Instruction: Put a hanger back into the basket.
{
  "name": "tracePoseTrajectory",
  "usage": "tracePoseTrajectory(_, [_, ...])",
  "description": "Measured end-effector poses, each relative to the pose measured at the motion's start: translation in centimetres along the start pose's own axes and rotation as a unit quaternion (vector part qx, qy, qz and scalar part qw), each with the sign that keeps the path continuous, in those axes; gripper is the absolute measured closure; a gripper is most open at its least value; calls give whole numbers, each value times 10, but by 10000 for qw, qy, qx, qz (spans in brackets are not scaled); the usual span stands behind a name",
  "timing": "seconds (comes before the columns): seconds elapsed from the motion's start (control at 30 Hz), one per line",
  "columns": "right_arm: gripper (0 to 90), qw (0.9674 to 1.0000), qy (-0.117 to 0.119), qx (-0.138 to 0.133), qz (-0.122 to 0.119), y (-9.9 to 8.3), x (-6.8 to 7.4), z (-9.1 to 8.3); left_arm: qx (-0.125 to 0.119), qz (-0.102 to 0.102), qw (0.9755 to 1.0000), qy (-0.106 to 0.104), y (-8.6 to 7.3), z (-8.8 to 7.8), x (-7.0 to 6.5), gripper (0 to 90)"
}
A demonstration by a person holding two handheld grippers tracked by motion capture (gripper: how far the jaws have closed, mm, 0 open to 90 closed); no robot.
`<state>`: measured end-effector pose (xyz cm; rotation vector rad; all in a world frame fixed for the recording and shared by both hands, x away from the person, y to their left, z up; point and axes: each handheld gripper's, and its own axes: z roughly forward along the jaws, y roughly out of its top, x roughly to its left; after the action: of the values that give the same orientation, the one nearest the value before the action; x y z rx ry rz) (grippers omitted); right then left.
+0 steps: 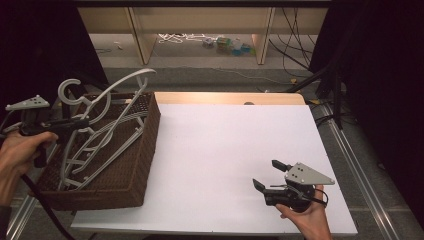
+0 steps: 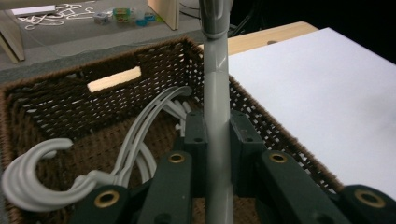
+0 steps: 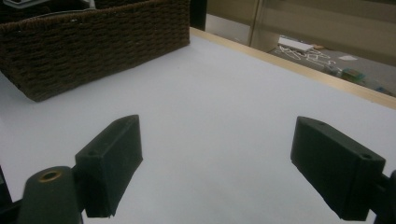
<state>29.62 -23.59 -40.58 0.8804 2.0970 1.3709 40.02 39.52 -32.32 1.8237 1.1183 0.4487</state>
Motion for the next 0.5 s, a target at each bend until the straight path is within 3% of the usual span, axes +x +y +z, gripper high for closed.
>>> tracePoseTrajectory(0.03, [174, 9999, 44, 69, 92, 0, 1, -1, 31, 28, 10000, 11, -2, 0, 2, 795])
tracePoseTrajectory(0.07, [174, 10000, 6, 4, 13, -1, 0, 0, 58, 46, 10000, 13, -4, 0, 3, 795])
tracePoseTrajectory(0.23, [174, 9999, 69, 80, 104, -1, 1, 0, 216, 155, 9996, 21, -15, -1, 10, 794])
tracePoseTrajectory(0.37, [172, 10000, 53, 39, 57, -2, 2, 2, 353, 151, 9992, -54, -26, 0, 12, 794])
tracePoseTrajectory(0.5, [171, 9999, 91, 106, 38, -4, 2, 2, 480, 148, 9987, 15, -35, 1, 17, 794])
